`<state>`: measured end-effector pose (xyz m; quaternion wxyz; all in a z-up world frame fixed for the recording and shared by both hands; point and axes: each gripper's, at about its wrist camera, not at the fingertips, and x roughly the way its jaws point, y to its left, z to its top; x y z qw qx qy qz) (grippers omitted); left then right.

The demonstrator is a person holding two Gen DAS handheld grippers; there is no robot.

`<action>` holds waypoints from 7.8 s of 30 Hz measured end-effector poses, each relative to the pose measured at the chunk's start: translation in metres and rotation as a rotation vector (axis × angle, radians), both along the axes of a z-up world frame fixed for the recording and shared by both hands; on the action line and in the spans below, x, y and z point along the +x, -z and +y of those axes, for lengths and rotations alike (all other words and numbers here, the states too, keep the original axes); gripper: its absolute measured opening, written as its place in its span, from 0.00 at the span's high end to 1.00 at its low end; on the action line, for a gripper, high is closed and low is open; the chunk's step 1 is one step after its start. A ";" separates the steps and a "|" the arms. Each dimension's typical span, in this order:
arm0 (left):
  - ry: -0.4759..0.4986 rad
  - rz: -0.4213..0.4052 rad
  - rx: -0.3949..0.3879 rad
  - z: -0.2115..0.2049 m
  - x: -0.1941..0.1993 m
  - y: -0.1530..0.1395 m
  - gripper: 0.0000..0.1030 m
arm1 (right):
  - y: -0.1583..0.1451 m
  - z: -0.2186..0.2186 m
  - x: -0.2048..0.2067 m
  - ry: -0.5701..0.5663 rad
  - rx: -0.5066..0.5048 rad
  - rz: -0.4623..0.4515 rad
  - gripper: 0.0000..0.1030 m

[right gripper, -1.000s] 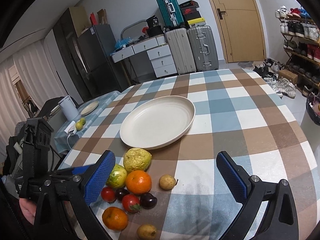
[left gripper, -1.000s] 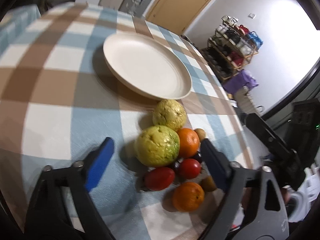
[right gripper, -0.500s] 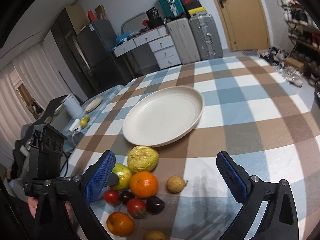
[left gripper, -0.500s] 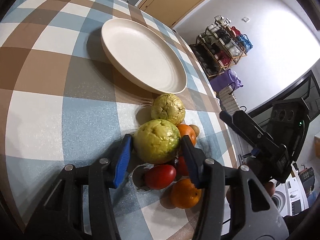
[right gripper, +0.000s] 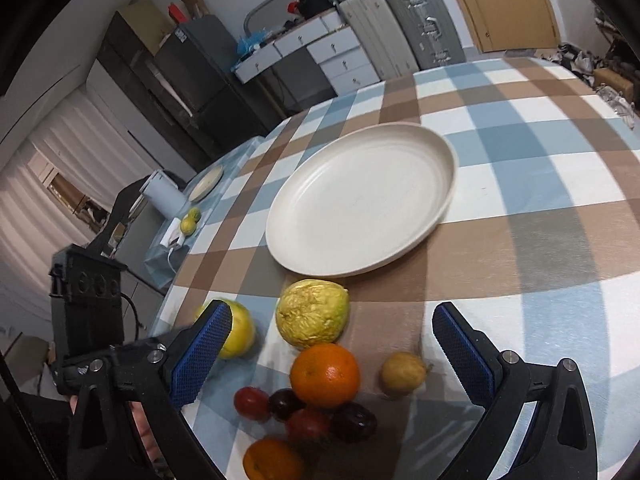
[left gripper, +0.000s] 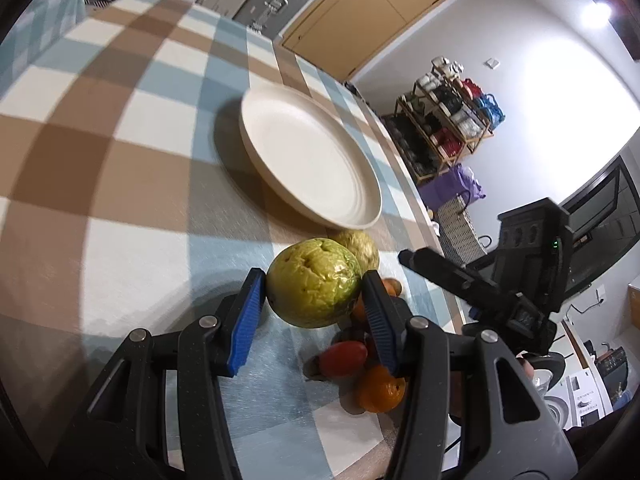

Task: Organize fruits
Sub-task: 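Lower the left gripper onto the large green guava and close, then carry the guava with the left gripper onto the cream plate and release, then lift the left gripper away from the plate back toward the fruits, then grasp the orange with the left gripper while the right gripper grasps the brown kiwi, then carry orange and kiwi onto the plate and open both grippers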

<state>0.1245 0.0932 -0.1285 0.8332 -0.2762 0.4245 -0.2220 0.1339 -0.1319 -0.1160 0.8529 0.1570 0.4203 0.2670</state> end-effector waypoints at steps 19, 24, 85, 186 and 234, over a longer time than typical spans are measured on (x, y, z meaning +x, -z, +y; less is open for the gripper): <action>-0.091 -0.094 0.084 0.042 -0.014 -0.039 0.54 | 0.022 0.040 0.020 -0.101 -0.107 0.112 0.51; -0.092 -0.101 0.103 0.035 -0.014 -0.045 0.54 | 0.023 0.034 0.017 -0.100 -0.070 0.101 0.52; -0.006 0.017 0.173 -0.039 0.233 -0.020 0.37 | -0.004 0.019 0.198 -0.167 -0.144 -0.042 0.50; 0.085 -0.078 0.532 -0.127 -0.112 -0.011 0.13 | 0.002 -0.036 -0.131 0.100 -0.379 -0.238 0.73; -0.041 -0.109 0.325 -0.035 0.061 -0.077 0.64 | -0.042 -0.012 0.031 -0.003 -0.136 -0.175 0.73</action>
